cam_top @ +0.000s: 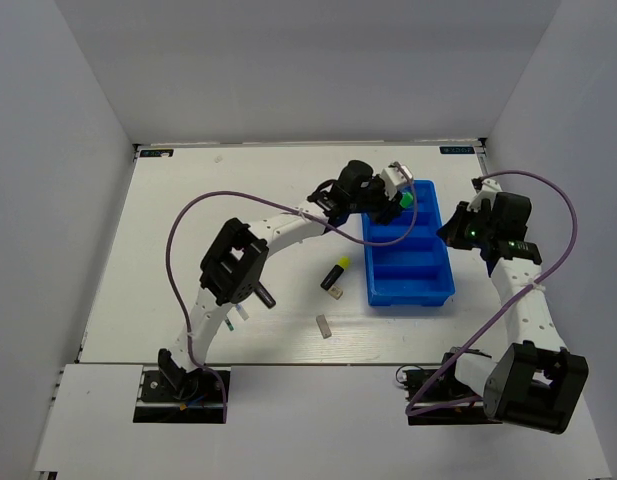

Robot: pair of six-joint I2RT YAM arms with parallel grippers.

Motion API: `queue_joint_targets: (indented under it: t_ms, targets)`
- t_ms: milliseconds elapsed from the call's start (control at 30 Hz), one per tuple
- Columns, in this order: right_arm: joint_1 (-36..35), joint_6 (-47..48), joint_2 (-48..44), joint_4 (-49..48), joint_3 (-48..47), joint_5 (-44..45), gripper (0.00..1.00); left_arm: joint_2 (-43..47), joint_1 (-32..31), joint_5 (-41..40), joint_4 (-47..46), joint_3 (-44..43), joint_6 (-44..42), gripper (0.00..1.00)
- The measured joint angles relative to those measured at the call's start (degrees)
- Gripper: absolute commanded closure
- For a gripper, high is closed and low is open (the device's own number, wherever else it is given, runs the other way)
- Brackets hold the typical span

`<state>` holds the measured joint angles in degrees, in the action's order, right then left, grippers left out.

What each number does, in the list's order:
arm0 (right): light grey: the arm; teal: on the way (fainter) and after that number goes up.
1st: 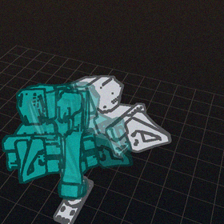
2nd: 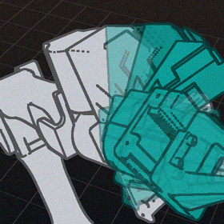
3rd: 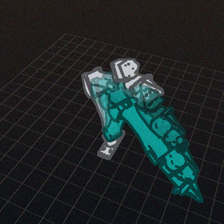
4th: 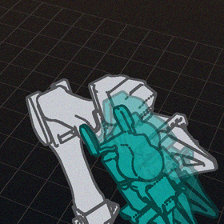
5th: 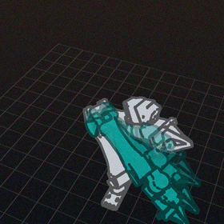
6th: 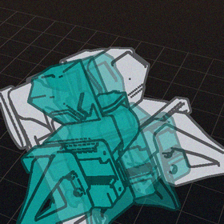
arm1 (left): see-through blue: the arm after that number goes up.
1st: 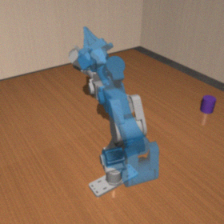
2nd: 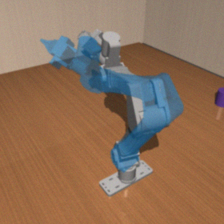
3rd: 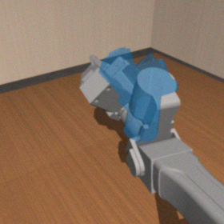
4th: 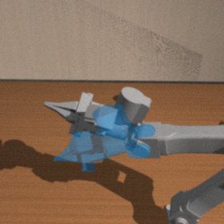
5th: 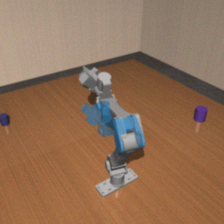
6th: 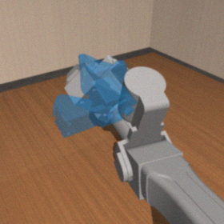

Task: Sort the stationery into containers
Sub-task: Place the stationery in the storage box.

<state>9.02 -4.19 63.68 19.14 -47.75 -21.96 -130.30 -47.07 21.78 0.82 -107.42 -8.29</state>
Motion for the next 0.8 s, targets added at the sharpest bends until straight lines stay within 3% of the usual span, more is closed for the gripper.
queue_joint_targets:
  t_ms: [167, 267, 300, 333, 367, 400, 433, 500, 600, 667, 733, 767, 800]
  targets:
    - [1.1, -0.1, 0.0, -0.1, 0.4, -1.4, 0.99, -2.3, -0.4, -2.6, -2.4, 0.0, -3.0, 1.00]
    - [1.8, -0.4, 0.0, 0.0, 0.8, -2.2, 0.84, -3.7, -0.4, -3.9, -2.8, 0.0, -3.7, 0.98]
    - [2.0, -0.4, 0.0, 0.0, 0.8, -2.5, 0.75, -4.1, -0.4, -4.2, -2.8, 0.0, -3.8, 0.95]
    - [2.2, -0.4, 0.0, 0.0, 0.8, -2.8, 0.58, -4.4, -0.4, -4.7, -2.9, 0.0, -3.9, 0.90]
    - [2.3, -0.3, 0.0, 0.0, 0.8, -3.4, 0.51, -4.5, -0.4, -5.0, -2.8, 0.0, -3.9, 0.58]
    - [2.5, 0.0, 0.0, 0.0, 0.8, -4.0, 0.46, -4.5, -0.4, -5.5, -2.8, 0.0, -3.8, 0.44]
    - [2.6, 0.1, 0.0, 0.0, 0.8, -4.6, 0.40, -4.5, -0.4, -5.9, -3.0, 0.0, -3.9, 0.40]
    - [2.7, 0.9, 0.0, 0.0, 0.8, -6.1, 0.38, -4.5, -0.4, -6.4, -3.8, 0.0, -3.4, 0.25]
    - [2.9, 1.8, 0.0, 0.0, 0.8, -8.5, 0.38, -4.5, -0.4, -7.5, -4.4, 0.0, -2.3, 0.14]
    - [3.0, 2.1, 0.0, 0.1, 0.8, -10.0, 0.40, -4.3, -0.4, -7.9, -5.0, 0.0, -1.5, 0.14]
    - [3.0, 2.8, 0.0, 0.1, 0.8, -11.6, 0.52, -3.8, -0.4, -8.6, -5.3, 0.0, -0.4, 0.30]
    - [3.0, 3.1, 0.0, 0.2, 0.8, -12.5, 0.83, -3.2, -0.4, -9.1, -5.5, 0.2, 0.2, 0.47]
    - [3.0, 3.6, 0.0, 0.3, 0.8, -13.5, 1.00, -2.1, -0.4, -9.6, -5.9, 1.0, 0.7, 0.80]
